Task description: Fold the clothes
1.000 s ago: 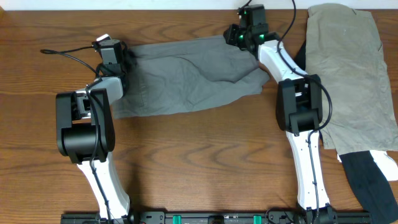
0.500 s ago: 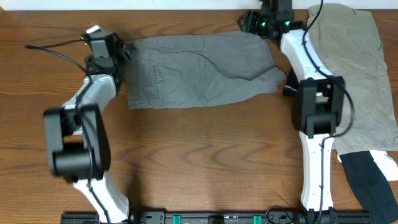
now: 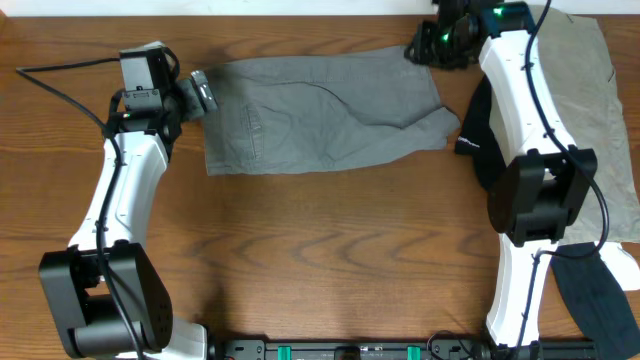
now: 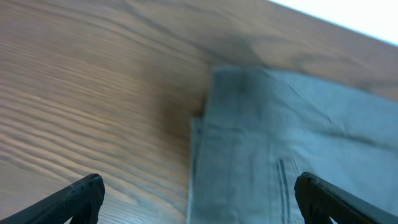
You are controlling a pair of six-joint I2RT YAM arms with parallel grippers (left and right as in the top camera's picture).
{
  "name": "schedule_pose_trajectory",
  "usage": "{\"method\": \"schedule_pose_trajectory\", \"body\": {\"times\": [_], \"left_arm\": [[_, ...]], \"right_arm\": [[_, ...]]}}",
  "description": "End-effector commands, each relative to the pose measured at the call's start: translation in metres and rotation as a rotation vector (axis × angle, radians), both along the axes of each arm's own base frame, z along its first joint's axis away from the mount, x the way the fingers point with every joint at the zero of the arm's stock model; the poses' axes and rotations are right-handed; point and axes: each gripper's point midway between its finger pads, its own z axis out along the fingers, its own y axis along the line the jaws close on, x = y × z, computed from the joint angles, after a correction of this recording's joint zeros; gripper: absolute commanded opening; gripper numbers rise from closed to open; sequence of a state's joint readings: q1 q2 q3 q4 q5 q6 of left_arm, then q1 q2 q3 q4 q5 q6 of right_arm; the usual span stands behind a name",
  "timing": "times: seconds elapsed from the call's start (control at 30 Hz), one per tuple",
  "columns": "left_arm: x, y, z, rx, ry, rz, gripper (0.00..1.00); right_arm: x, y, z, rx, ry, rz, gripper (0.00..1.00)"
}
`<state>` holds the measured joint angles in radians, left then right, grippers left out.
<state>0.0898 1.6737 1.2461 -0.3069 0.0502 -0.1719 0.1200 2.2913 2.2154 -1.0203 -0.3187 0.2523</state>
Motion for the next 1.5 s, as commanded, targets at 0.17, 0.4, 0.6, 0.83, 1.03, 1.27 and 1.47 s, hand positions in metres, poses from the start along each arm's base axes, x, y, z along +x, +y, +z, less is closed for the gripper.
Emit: {"method": "schedule_pose_trajectory", "body": {"times": [0.17, 0.4, 0.6, 0.83, 1.03, 1.27, 1.47], "left_arm": [[0.003, -0.028, -0.032, -0.078, 0.064, -0.185, 0.99], [-0.006, -0.032, -0.045, -0.104, 0.122, -0.194, 0.96], [-0.023, -0.022, -0.054, -0.123, 0.203, -0.163, 0.96], [-0.029, -0.001, -0.054, -0.186, 0.209, -0.118, 0.95], [-0.029, -0.001, -0.052, -0.202, 0.212, -0.135, 0.95], [-0.027, -0.012, -0.073, -0.256, 0.242, -0.189, 0.98], [-0.014, -0.011, -0.093, -0.252, 0.232, -0.200, 0.98]], "right_arm": [[-0.015, -0.018, -0.043, -0.079, 0.094, 0.023, 0.37], [-0.013, -0.027, -0.057, -0.118, 0.106, 0.019, 0.01], [-0.020, -0.025, -0.100, -0.122, 0.196, 0.032, 0.01], [-0.027, -0.018, -0.137, -0.134, 0.264, 0.045, 0.01], [-0.030, -0.018, -0.153, -0.139, 0.293, 0.045, 0.01], [-0.032, -0.017, -0.158, -0.140, 0.304, 0.048, 0.01], [-0.032, -0.016, -0.158, -0.140, 0.302, 0.050, 0.01]]}}
